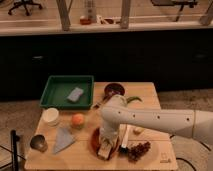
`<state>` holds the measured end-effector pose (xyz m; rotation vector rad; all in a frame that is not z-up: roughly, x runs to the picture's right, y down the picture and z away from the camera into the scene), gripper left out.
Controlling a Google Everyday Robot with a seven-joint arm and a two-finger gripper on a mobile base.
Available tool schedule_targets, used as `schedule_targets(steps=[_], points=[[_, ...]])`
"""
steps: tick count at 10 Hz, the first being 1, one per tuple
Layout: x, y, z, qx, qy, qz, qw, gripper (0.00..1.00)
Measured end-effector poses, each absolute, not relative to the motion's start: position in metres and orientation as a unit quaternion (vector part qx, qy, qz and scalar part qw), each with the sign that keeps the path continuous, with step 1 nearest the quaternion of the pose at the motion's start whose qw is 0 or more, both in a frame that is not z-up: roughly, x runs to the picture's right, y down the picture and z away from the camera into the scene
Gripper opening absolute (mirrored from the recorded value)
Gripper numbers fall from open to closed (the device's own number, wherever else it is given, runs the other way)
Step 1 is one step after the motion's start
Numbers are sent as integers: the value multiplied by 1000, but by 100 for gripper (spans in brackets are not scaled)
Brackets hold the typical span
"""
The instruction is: Wipe red bowl with eraser
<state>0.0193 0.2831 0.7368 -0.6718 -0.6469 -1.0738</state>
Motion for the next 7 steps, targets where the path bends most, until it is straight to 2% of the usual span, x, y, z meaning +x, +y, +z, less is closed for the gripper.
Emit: schedule_targets(steps=[7], points=[[42, 257, 732, -293, -267, -475, 786, 0]])
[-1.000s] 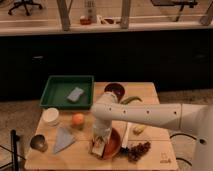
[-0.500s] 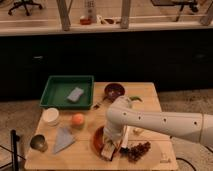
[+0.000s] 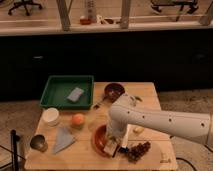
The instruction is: Wipe red bowl with eraser
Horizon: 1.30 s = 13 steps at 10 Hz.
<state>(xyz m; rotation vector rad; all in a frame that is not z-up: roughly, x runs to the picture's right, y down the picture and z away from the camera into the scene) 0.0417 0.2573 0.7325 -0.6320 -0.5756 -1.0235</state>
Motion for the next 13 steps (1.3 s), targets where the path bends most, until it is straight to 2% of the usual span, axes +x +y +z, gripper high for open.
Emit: schedule_targets(steps=[4, 13], points=[[33, 234, 745, -289, -273, -486, 778, 0], [21, 229, 743, -270, -294, -506, 764, 0]])
